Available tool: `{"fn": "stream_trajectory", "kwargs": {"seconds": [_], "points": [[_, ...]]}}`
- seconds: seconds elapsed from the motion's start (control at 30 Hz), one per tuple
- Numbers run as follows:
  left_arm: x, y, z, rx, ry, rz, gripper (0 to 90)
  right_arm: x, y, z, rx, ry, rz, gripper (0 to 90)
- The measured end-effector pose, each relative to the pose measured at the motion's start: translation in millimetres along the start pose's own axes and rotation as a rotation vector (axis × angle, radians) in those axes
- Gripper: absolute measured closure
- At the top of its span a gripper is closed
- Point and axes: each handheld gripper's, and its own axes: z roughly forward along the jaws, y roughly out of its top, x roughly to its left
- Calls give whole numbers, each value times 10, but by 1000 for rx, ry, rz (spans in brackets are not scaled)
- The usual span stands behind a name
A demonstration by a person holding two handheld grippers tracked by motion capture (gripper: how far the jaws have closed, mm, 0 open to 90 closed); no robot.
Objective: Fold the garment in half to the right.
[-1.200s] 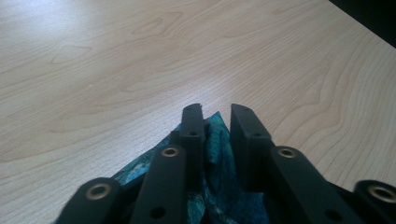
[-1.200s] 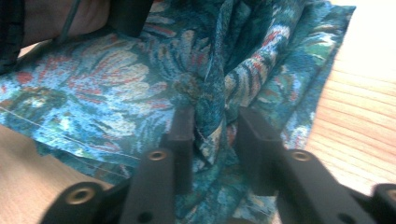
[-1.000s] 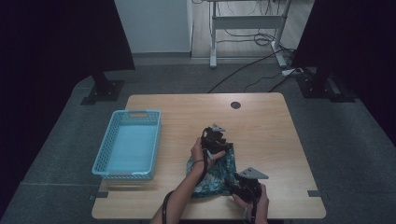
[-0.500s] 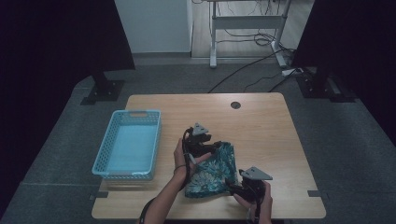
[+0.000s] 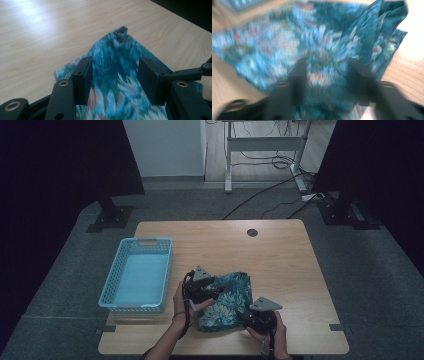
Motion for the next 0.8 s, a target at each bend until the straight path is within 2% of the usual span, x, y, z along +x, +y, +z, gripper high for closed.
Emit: {"fn": "stream_trajectory", "kwargs": {"seconds": [0.03, 0.1, 0.23, 0.43, 0.53, 0.67, 0.73, 0.8], "points": [[-7, -40, -28, 1, -4, -2, 453, 14, -19, -3, 9, -22, -16, 708], [-12, -61, -41, 1, -6, -4, 452, 13, -45, -7, 24, -32, -10, 752], [-37, -194, -120, 8, -12, -8, 451, -13, -82, -18, 40, -33, 22, 774], [-44, -351, -205, 14, -18, -26, 449, -46, -158, -48, 58, -27, 44, 755], [-42, -404, -259, 8, -14, -31, 448, -63, -155, -80, 50, -17, 53, 691], [-20, -460, -386, -7, -20, -46, 417, -102, -135, -200, -18, 44, 79, 473], [-16, -470, -406, -4, -18, -50, 412, -105, -130, -226, -29, 49, 80, 455], [-18, -499, -454, -1, -16, -57, 391, -107, -114, -288, -48, 58, 74, 399]]}}
